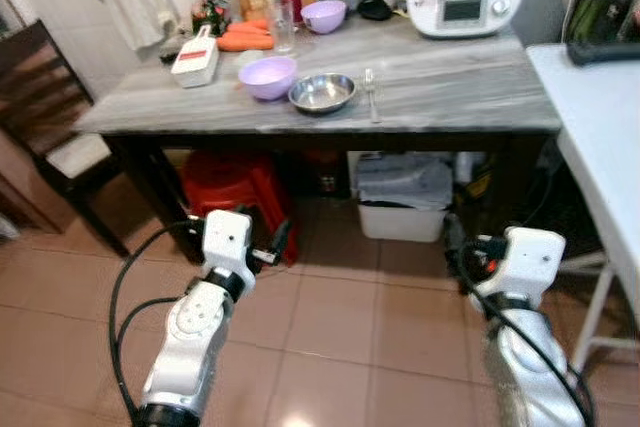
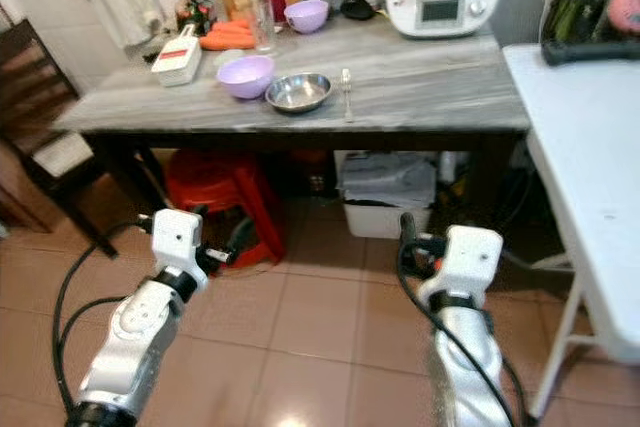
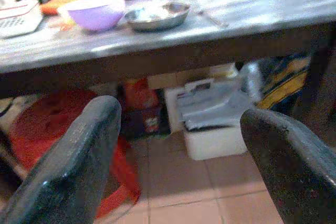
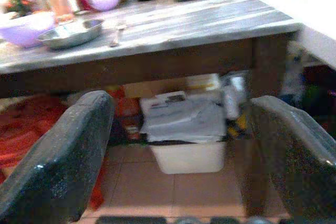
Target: Setting the table
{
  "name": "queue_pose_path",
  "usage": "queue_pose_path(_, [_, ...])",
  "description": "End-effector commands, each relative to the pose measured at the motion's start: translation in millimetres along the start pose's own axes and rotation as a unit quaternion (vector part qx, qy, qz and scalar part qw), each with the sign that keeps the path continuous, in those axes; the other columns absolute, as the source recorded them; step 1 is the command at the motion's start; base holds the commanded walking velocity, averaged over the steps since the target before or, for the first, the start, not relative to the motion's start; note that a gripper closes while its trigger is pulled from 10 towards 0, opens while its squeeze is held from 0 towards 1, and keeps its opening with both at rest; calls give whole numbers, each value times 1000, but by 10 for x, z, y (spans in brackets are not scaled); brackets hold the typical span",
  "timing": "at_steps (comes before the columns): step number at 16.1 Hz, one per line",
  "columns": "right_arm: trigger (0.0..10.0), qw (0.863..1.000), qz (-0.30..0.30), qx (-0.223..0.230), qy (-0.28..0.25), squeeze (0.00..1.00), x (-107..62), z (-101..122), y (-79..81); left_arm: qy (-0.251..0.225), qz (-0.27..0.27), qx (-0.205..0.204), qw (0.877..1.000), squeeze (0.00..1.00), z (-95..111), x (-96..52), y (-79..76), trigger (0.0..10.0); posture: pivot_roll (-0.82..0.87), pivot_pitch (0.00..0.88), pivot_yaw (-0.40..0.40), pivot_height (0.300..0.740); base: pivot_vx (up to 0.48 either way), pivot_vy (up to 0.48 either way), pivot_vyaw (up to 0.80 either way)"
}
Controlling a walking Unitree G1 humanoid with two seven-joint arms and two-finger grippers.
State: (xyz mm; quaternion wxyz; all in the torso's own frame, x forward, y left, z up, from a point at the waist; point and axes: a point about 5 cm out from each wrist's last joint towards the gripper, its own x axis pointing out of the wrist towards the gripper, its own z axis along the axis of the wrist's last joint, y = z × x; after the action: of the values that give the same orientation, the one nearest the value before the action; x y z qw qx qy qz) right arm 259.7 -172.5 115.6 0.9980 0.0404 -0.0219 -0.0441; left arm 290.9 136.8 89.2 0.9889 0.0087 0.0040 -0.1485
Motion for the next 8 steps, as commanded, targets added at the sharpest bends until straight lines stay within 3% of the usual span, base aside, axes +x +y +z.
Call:
queue_pose_path(1, [10000, 1000, 1, 0, -11, 0, 0, 52, 14, -8, 4, 1, 1000, 0, 43, 5, 36, 10000, -136, 0, 158, 740, 0, -480, 0])
queue_pose_path(8, [10000, 998, -4, -25, -55, 0, -59, 237, -5, -12, -4, -12, 1000, 0, 93, -2, 22, 10000, -136, 0, 160, 740, 0, -480, 0])
